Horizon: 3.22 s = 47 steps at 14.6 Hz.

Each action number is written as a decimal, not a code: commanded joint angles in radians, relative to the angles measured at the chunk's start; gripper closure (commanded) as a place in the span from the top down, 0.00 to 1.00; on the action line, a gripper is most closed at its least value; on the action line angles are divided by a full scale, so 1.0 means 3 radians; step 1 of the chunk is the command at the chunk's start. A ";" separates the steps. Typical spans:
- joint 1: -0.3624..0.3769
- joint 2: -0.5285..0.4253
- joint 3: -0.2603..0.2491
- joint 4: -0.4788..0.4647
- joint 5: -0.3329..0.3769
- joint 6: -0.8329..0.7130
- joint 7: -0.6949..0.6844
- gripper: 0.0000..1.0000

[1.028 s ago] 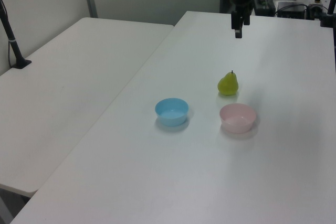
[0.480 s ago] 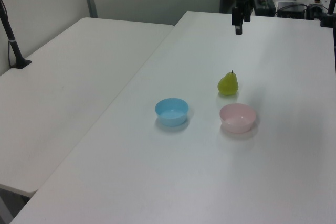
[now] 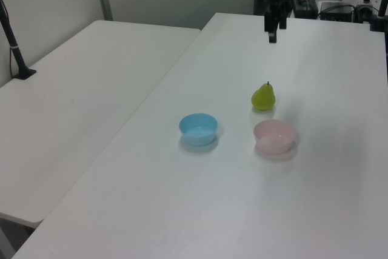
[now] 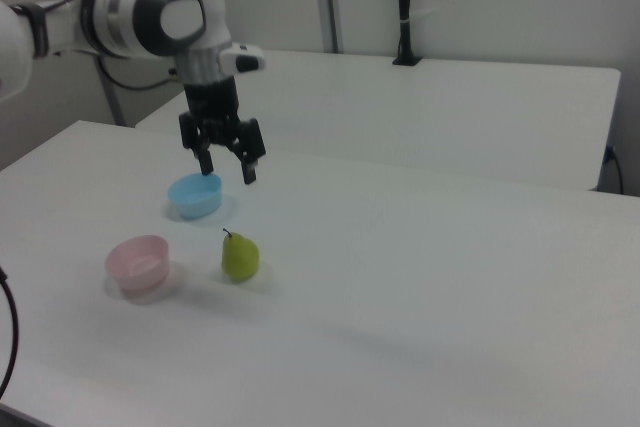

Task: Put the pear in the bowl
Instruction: 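Move the open gripper down over the yellow-green pear, then close the gripper on the pear and lift it off the table, then carry the pear over the pink bowl and lower it inside, then open the gripper to release the pear into the pink bowl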

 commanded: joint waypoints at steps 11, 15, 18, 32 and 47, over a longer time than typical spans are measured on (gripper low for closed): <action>0.0347 0.0903 -0.0048 -0.0130 -0.0195 0.0626 -0.0438 1.00; 0.0352 0.0949 -0.0048 -0.0212 -0.0271 0.0723 -0.0449 0.99; 0.0352 0.0943 -0.0048 -0.0207 -0.0313 0.0723 -0.0434 0.52; 0.0678 0.0213 -0.0058 -0.0043 -0.0047 0.0197 -0.0393 0.14; 0.1406 0.0831 -0.0028 -0.0095 -0.0057 0.0074 -0.0157 0.72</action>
